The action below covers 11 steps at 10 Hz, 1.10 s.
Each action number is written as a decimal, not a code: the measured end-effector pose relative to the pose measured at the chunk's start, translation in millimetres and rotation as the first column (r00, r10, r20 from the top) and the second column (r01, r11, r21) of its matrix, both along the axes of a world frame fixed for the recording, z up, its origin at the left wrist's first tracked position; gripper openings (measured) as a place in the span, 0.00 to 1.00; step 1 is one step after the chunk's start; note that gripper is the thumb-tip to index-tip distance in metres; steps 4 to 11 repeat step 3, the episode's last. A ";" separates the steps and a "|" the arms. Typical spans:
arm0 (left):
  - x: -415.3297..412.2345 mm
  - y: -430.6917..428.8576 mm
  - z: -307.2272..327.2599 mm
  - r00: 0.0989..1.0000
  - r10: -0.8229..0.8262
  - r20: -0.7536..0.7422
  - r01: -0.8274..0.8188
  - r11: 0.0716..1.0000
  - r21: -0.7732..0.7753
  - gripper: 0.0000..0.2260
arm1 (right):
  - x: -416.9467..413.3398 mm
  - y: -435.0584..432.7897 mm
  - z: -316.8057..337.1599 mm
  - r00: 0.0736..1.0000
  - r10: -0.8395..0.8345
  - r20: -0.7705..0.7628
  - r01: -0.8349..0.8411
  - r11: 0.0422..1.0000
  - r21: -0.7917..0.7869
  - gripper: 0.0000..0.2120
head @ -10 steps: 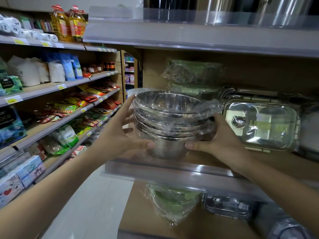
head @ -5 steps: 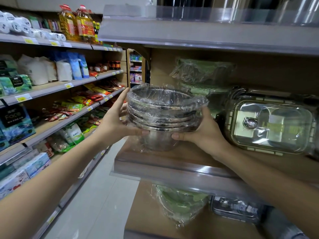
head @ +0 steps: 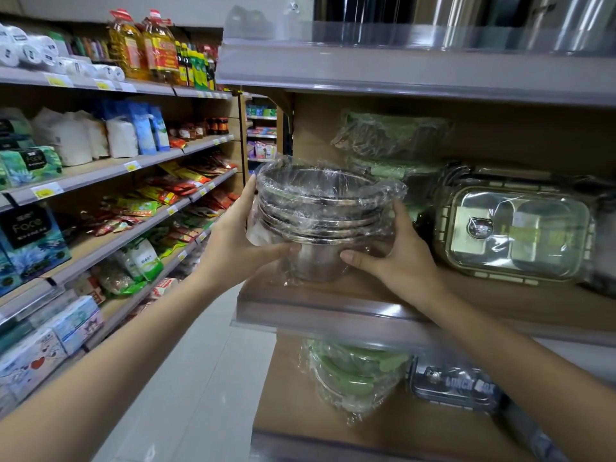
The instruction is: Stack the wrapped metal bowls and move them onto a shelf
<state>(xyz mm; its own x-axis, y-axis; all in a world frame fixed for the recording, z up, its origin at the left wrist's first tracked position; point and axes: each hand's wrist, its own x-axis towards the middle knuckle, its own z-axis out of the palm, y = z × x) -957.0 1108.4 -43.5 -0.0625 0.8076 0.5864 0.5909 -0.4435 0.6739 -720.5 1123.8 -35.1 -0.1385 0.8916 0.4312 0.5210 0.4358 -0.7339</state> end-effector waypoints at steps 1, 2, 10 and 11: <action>4.0 -10.1 -0.7 0.998 0.060 -0.032 -0.057 0.995 0.087 0.43 | 0.3 -13.9 -1.1 0.997 -0.073 0.027 0.071 0.995 0.065 0.48; 16.1 -45.2 -8.8 0.995 0.094 -0.017 -0.090 0.980 0.175 0.34 | 5.5 -48.7 -11.4 0.985 -0.157 0.078 0.138 0.968 0.209 0.40; 20.7 -70.5 -16.2 0.996 0.089 -0.026 -0.080 0.963 0.257 0.26 | 12.5 -73.1 -20.2 0.985 -0.143 0.096 0.108 0.949 0.298 0.33; 20.7 -70.5 -16.2 0.996 0.089 -0.026 -0.080 0.963 0.257 0.26 | 12.5 -73.1 -20.2 0.985 -0.143 0.096 0.108 0.949 0.298 0.33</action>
